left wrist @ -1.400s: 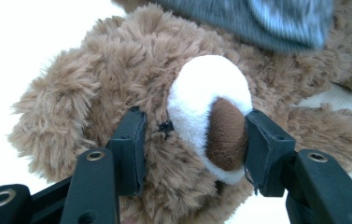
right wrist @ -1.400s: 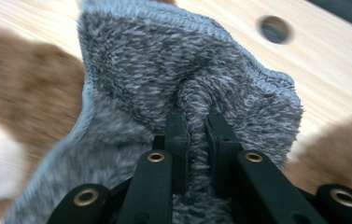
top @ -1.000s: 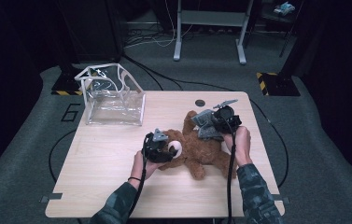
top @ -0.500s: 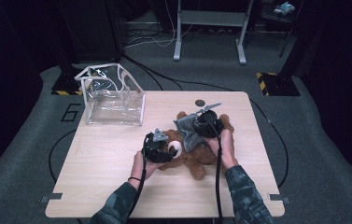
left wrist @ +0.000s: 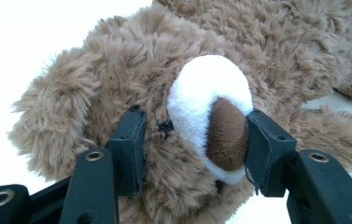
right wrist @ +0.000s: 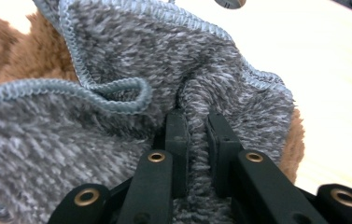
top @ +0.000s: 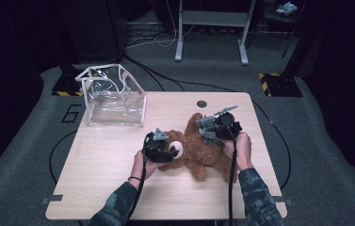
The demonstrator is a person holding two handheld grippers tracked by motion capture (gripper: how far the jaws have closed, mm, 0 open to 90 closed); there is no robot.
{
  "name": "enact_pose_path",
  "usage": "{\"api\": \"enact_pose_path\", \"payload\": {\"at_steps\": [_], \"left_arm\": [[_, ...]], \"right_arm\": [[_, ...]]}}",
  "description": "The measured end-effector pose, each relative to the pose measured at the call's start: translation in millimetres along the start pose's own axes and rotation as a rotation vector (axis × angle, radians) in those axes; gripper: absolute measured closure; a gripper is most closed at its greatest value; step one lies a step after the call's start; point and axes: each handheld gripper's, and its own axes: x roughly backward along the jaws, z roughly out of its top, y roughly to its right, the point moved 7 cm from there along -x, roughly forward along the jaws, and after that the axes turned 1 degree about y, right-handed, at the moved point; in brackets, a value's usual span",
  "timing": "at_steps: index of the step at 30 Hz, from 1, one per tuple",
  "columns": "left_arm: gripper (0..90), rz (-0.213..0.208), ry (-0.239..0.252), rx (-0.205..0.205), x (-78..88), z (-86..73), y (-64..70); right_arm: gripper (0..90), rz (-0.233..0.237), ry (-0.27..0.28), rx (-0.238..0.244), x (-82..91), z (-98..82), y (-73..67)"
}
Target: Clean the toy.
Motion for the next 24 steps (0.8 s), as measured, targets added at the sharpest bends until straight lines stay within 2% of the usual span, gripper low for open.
{"api": "enact_pose_path", "payload": {"at_steps": [1,2,4,6,7,9,11,13,14,15,17,20,23,24], "left_arm": [[46.1,-0.003,-0.002,0.003,0.1,-0.1,-0.2],[46.1,-0.005,-0.003,0.003,0.1,-0.2,-0.7],[46.0,-0.009,-0.003,0.005,0.1,-0.2,-0.9],[46.0,-0.008,-0.006,0.004,0.1,-0.2,-0.9],[46.0,-0.008,-0.006,0.005,0.1,-0.2,-0.9],[45.9,-0.009,-0.003,0.005,0.2,-0.4,-0.8],[45.9,-0.006,0.001,0.007,0.1,-0.7,-0.8],[45.8,-0.007,0.003,0.004,0.2,-1.0,-0.6],[45.7,-0.007,0.003,0.003,0.3,-1.1,-0.7],[45.7,-0.007,0.009,0.008,-0.1,-0.9,-0.5],[45.7,-0.008,0.01,0.008,-0.3,-1.0,-0.4],[45.7,-0.008,0.011,0.009,-0.4,-0.9,-0.4],[45.7,-0.007,0.012,0.011,-0.7,-0.8,-0.5],[45.6,-0.007,0.013,0.014,-0.8,-0.8,-0.5]], "right_arm": [[81.4,0.004,0.008,-0.002,2.4,1.8,-0.6],[81.3,0.016,0.034,-0.024,7.0,6.1,-2.1],[81.2,0.034,0.076,-0.031,14.4,13.1,-7.0],[81.1,0.081,0.111,-0.029,21.0,20.2,-19.3],[81.1,0.097,0.121,-0.009,22.0,22.9,-26.2],[81.1,0.111,0.099,0.043,18.4,23.5,-41.4],[81.1,0.096,0.08,0.058,13.4,21.1,-43.2],[81.1,0.088,0.064,0.04,8.2,16.7,-35.4],[81.1,0.079,0.064,0.027,6.7,14.5,-28.1],[81.2,0.051,0.051,0.006,6.1,10.6,-17.6],[81.2,0.036,0.043,-0.018,6.3,5.3,-2.8],[81.3,-0.052,0.015,-0.02,7.9,-4.7,23.4],[81.3,-0.121,-0.013,-0.075,10.0,-14.7,48.2],[81.3,-0.131,-0.015,-0.096,11.4,-16.8,55.2]]}}
